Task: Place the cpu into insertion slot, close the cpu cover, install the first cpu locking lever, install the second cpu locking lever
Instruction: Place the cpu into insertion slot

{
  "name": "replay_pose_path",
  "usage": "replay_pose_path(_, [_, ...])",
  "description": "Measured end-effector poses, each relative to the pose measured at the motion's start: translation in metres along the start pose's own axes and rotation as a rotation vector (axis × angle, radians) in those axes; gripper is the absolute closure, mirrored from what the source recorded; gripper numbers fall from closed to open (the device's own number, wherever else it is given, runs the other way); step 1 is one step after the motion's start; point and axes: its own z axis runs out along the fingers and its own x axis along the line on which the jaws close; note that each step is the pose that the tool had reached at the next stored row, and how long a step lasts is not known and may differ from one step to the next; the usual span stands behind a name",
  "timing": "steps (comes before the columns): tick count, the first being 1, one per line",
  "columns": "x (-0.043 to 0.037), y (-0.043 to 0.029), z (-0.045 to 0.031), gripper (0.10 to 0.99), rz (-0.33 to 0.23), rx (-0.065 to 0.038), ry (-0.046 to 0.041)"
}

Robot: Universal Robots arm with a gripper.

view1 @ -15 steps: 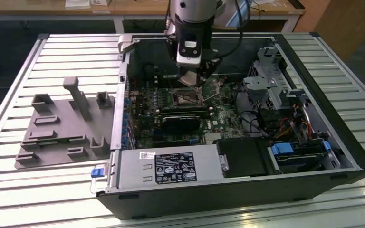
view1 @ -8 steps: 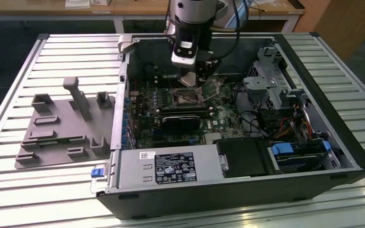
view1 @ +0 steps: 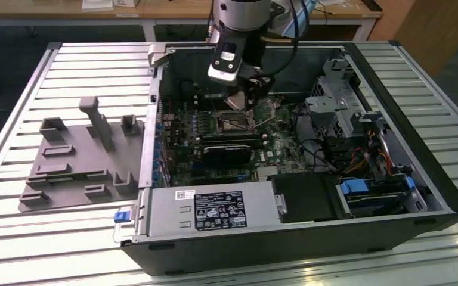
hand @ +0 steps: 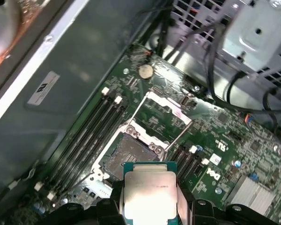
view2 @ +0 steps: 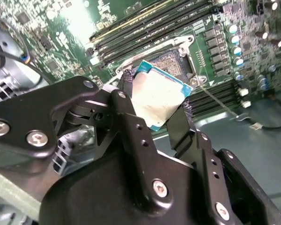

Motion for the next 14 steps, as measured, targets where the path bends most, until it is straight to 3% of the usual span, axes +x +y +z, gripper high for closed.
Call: replay_pose_path(14, [0.0000,-0.0004,0.0045,0.553,0.254,-0.001,-0.0224])
